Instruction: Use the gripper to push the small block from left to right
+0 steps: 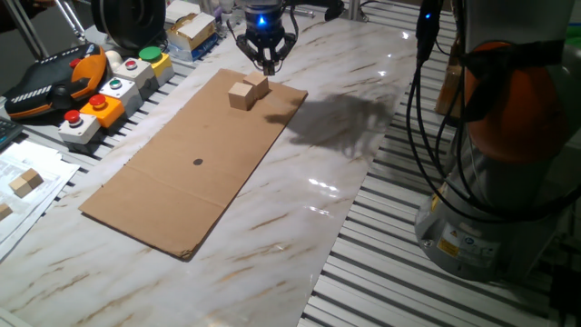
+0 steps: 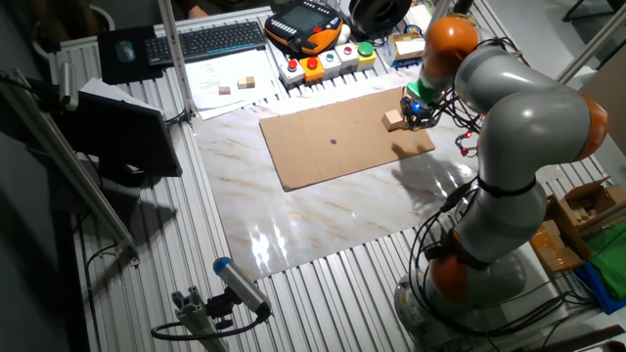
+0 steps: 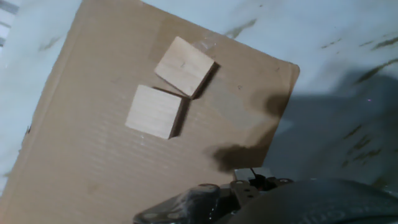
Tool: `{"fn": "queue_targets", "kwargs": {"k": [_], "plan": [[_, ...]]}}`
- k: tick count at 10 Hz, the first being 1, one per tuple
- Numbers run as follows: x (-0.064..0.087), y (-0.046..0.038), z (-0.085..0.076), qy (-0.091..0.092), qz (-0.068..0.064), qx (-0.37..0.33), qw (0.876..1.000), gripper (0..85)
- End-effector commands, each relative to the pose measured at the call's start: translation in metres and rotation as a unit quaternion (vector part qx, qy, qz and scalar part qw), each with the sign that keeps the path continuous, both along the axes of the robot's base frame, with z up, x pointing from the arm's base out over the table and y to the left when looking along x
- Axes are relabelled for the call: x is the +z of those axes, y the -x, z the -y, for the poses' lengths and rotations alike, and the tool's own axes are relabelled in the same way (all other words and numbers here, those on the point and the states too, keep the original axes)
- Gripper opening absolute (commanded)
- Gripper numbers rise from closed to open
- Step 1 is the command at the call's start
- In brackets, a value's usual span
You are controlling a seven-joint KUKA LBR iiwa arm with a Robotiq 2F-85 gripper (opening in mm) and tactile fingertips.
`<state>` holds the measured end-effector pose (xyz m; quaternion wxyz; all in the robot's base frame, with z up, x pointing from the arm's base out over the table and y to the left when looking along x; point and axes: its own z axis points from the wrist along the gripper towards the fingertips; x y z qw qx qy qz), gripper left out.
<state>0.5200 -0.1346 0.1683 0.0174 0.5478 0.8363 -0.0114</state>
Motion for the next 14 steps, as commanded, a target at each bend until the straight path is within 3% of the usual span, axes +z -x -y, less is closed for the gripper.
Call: {"fn": "queue_targets", "kwargs": {"k": [1,3,4,5,6,8,10,12,14], "plan": [[0.0,-0.0001,0.0,-0.002,-0.001,-0.003,1.0,1.0],[0.0,0.0002,-0.001,-0.011,-0.001,-0.022,1.0,1.0],[0.0,-0.0002,-0.001,-0.007,0.006,-0.027,1.0,1.0],[0.001,-0.0013,-0.001,0.004,0.022,-0.045,0.999,1.0],[0.003,-0.0028,0.002,0.013,0.023,-0.055,0.998,1.0],[0.007,-0.0101,0.008,0.01,0.016,-0.062,0.998,1.0],[0.009,-0.0151,0.025,-0.008,0.015,-0.066,0.998,1.0],[0.008,-0.0174,0.02,0.012,0.013,-0.067,0.998,1.0],[0.002,-0.0211,0.026,0.012,0.013,-0.055,0.998,1.0]]}}
